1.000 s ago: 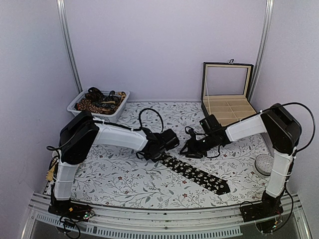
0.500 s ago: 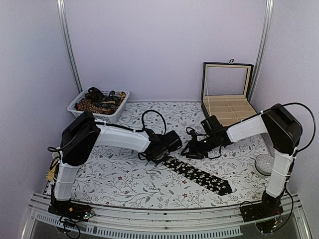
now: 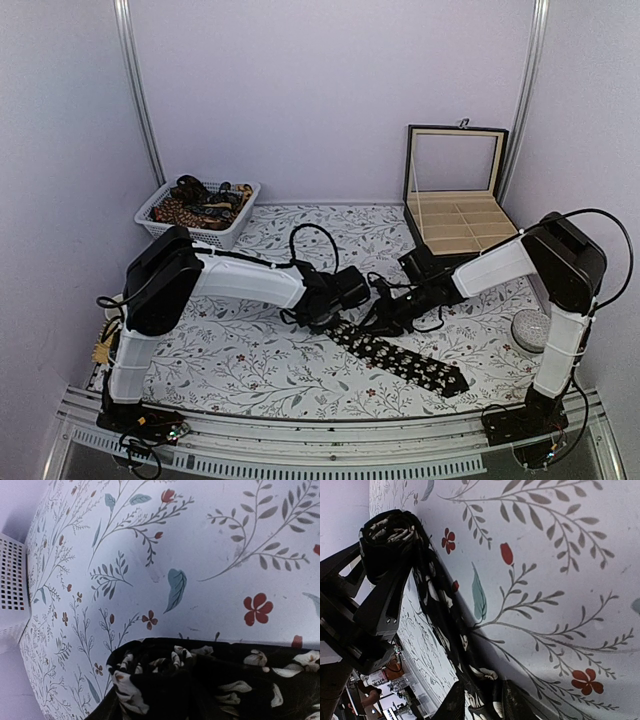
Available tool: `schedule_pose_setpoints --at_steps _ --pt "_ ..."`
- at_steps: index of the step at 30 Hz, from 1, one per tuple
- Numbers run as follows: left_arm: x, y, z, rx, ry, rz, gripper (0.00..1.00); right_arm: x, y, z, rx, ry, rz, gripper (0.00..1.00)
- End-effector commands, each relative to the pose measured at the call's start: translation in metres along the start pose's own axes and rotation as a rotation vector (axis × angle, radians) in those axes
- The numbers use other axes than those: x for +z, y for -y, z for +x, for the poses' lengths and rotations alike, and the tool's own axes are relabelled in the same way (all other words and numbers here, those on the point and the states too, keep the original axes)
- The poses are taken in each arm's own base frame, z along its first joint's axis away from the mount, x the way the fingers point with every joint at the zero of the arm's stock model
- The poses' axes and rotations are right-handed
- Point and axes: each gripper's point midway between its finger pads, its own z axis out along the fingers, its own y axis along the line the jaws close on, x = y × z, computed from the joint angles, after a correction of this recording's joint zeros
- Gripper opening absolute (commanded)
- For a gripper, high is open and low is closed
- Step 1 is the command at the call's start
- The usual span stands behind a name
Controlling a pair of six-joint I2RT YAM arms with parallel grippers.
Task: Roll the ties
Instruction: Roll the tie at the center of the board.
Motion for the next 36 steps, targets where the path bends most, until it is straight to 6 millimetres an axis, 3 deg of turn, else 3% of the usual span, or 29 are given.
schedule_pose_setpoints --at_steps 1,7,11,14,17,22,25,31,36 --pt "0.004 0.039 0.032 0.092 -0.096 0.107 0.39 -0.012 -0.02 0.001 -0.03 0.026 -0.03 0.24" --pt "0.002 0.039 0.031 0.093 -0.089 0.102 0.4 -0.036 -0.019 -0.019 -0.093 0.157 0.12 0.26" --pt "0.0 0.038 0.031 0.095 -0.086 0.098 0.44 -0.06 -0.035 -0.032 -0.161 0.242 0.163 0.31" --pt "-0.004 0.037 0.028 0.089 -0.077 0.1 0.46 -0.066 -0.052 -0.032 -0.197 0.241 0.114 0.32" --pt "-0.009 0.034 0.02 0.075 -0.058 0.107 0.47 -0.055 -0.062 -0.02 -0.208 0.179 0.044 0.31" --pt "-0.017 0.032 0.01 0.063 -0.031 0.117 0.48 -0.024 -0.058 0.004 -0.189 0.074 -0.013 0.26" --pt "-0.018 0.03 0.01 0.066 -0.032 0.109 0.46 -0.008 -0.049 0.014 -0.157 0.032 -0.012 0.23" --pt "-0.014 0.03 0.018 0.082 -0.055 0.093 0.25 0.011 -0.021 0.021 -0.106 -0.007 0.043 0.2" --pt "-0.012 0.033 0.026 0.142 -0.078 0.044 0.24 0.025 0.003 0.027 -0.073 -0.042 0.085 0.2"
